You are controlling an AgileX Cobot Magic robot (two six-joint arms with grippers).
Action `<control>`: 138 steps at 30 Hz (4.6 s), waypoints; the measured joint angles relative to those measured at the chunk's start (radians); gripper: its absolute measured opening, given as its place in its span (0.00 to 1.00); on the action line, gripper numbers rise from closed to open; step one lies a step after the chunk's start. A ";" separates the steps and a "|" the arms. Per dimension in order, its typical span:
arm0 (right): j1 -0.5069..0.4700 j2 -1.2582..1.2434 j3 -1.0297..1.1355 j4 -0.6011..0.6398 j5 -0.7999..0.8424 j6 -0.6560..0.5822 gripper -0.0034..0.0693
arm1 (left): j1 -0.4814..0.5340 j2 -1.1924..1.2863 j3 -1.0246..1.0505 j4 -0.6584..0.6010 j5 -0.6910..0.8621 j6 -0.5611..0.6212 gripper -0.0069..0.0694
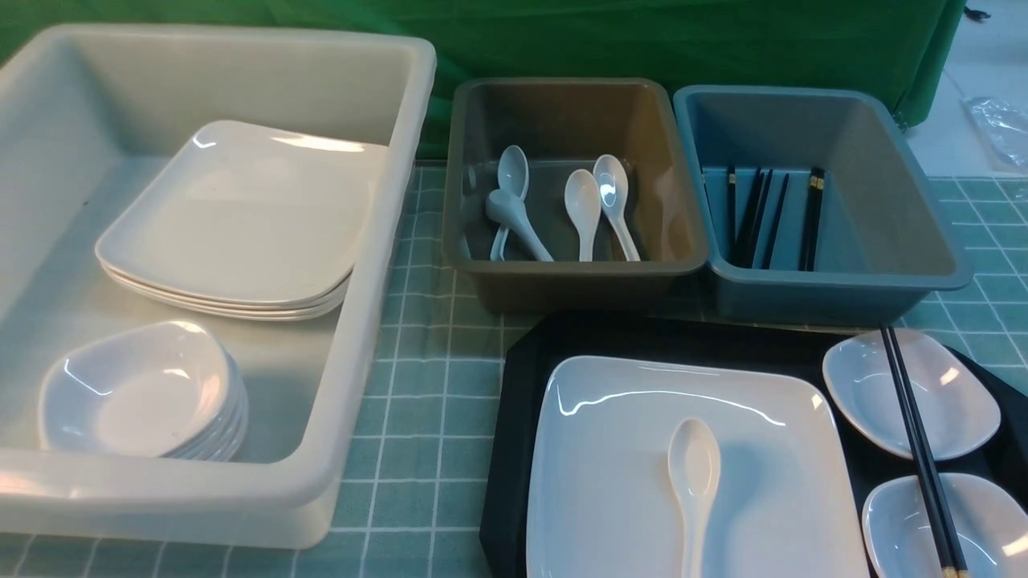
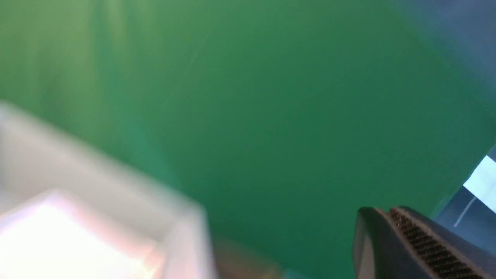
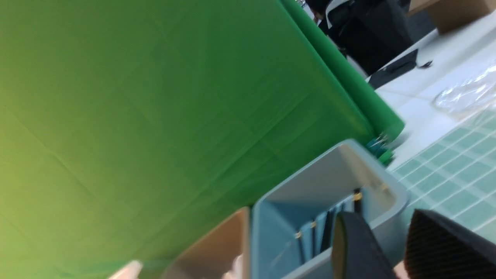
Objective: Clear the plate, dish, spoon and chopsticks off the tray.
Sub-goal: Use the right arm to grab a pair of chopsticks from the plate, then use the right arm to put the chopsticks into the small storage box on the right, then use the left arm to grab a soup spoon from the plate
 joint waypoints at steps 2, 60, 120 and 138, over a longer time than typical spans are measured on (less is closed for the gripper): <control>0.024 0.020 -0.122 -0.005 0.175 -0.050 0.29 | 0.000 0.141 -0.109 -0.019 0.253 0.143 0.11; 0.033 1.761 -1.052 -0.129 0.828 -0.429 0.19 | -0.331 0.608 -0.163 0.116 0.605 0.329 0.09; 0.043 0.995 -1.096 -0.121 1.228 -0.516 0.13 | -0.892 1.598 -0.797 0.141 0.540 0.077 0.43; 0.043 0.730 -0.806 -0.123 1.145 -0.516 0.24 | -0.892 1.790 -0.835 -0.003 0.425 0.158 0.46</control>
